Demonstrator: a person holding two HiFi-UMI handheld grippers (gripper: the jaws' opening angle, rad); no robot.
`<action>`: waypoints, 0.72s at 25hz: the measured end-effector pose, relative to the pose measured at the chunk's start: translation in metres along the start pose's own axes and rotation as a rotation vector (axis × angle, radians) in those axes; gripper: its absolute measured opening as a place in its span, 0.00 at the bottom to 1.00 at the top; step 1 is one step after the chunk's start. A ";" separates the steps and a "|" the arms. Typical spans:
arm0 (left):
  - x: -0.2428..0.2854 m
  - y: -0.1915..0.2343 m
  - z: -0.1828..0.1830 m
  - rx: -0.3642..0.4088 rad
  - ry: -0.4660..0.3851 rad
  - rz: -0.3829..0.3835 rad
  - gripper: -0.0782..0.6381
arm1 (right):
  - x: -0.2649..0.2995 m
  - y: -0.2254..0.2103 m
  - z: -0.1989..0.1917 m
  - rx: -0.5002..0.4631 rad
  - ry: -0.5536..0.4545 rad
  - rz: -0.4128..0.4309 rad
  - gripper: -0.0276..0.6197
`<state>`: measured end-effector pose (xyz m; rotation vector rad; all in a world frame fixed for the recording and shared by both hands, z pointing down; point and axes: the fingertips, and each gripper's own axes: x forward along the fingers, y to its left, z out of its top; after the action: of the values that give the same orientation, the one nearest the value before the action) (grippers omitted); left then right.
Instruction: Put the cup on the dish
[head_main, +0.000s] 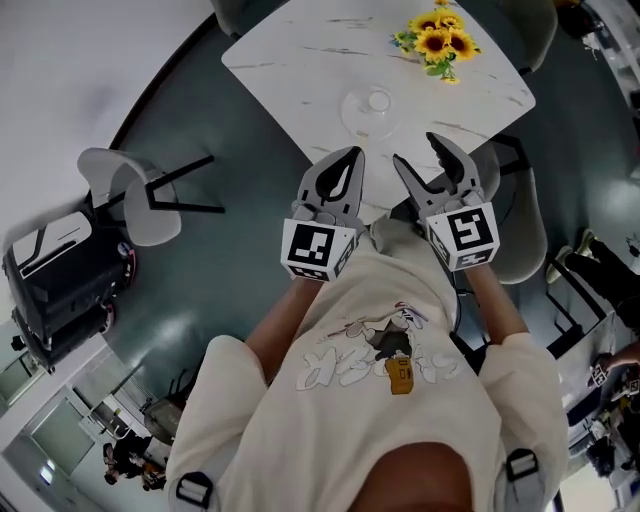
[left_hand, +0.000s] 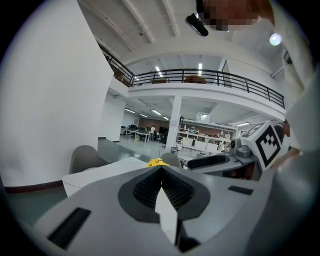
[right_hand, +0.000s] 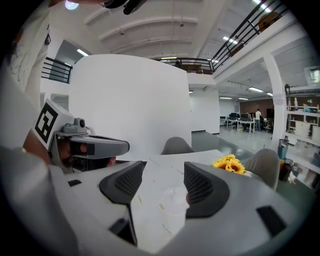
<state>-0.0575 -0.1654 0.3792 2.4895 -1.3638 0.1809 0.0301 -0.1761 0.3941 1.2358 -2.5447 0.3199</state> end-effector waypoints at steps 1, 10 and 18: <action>-0.004 0.000 0.001 0.001 0.000 0.003 0.11 | -0.003 0.001 0.004 -0.002 -0.006 0.001 0.45; -0.025 -0.013 0.008 -0.045 -0.026 0.014 0.11 | -0.036 -0.001 0.031 0.017 -0.099 -0.005 0.11; -0.024 -0.028 0.012 -0.044 -0.031 -0.026 0.11 | -0.045 -0.009 0.038 0.038 -0.112 -0.017 0.05</action>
<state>-0.0469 -0.1359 0.3558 2.4827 -1.3321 0.1062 0.0577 -0.1612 0.3430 1.3243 -2.6315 0.3051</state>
